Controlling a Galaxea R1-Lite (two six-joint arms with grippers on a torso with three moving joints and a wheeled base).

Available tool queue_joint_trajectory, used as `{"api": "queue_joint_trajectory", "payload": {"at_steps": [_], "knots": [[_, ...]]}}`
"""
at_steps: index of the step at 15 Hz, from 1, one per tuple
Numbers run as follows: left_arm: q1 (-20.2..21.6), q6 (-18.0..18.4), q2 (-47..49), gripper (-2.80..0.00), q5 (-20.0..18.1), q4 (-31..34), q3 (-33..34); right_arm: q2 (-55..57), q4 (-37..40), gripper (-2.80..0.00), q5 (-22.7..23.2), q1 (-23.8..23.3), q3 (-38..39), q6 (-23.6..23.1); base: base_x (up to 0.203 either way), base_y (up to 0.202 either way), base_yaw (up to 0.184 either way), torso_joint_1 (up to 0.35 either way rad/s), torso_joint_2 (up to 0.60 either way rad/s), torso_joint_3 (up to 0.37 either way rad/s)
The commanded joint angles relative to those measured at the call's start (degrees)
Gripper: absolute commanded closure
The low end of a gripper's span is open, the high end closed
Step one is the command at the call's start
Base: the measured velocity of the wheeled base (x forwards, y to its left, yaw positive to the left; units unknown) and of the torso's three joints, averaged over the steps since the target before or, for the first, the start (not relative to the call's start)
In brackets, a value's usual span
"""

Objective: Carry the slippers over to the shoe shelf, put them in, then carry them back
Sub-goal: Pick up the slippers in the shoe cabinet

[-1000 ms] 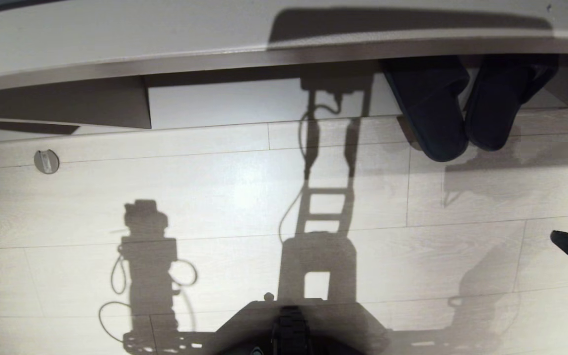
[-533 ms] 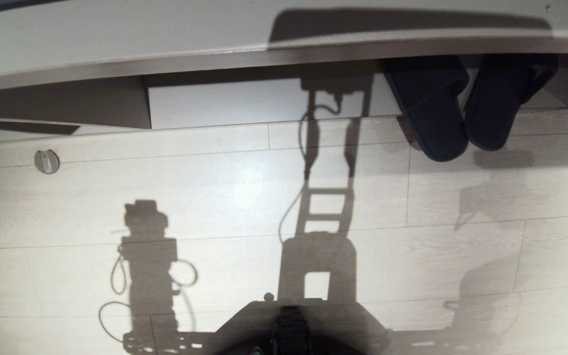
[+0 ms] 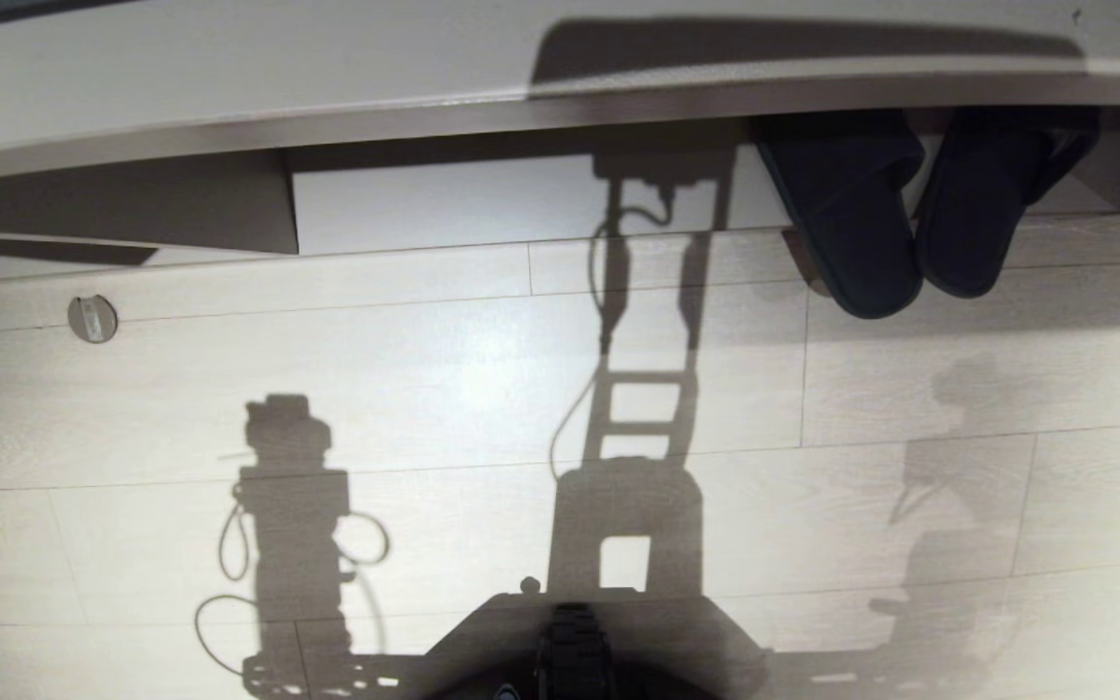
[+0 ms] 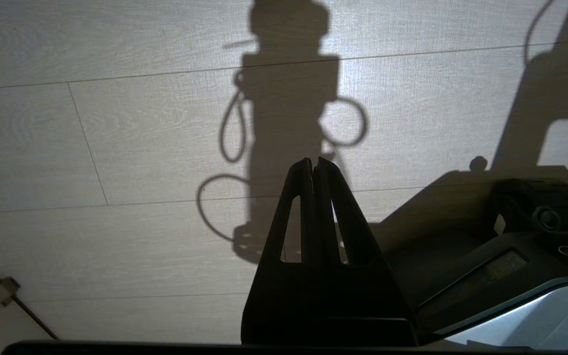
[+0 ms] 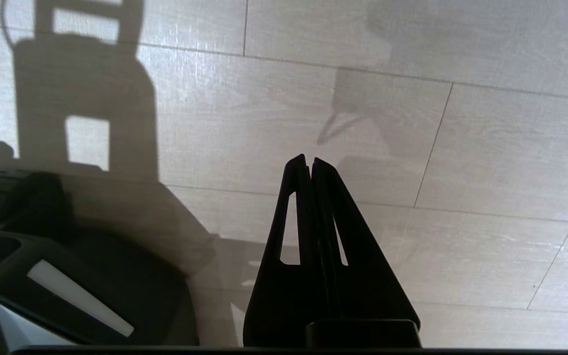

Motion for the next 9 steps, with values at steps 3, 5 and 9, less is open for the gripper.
{"api": "queue_joint_trajectory", "payload": {"at_steps": [3,5,9], "knots": [[0.0,0.0,0.0,0.0,0.0,0.0,0.0,-8.9,3.3,0.0,2.0,-0.7,1.6,0.6,0.0,0.0,0.0,0.0,0.0,0.0],[0.0,0.0,0.1,0.0,0.0,0.0,0.0,-11.7,8.1,0.0,4.0,-0.8,1.8,1.6,0.0,0.0,0.0,0.0,0.0,0.0],[0.0,0.0,0.0,0.0,0.0,0.0,0.0,-11.6,8.7,0.0,3.9,-0.8,1.8,3.3,0.0,0.0,0.0,0.0,0.0,0.0]]}}
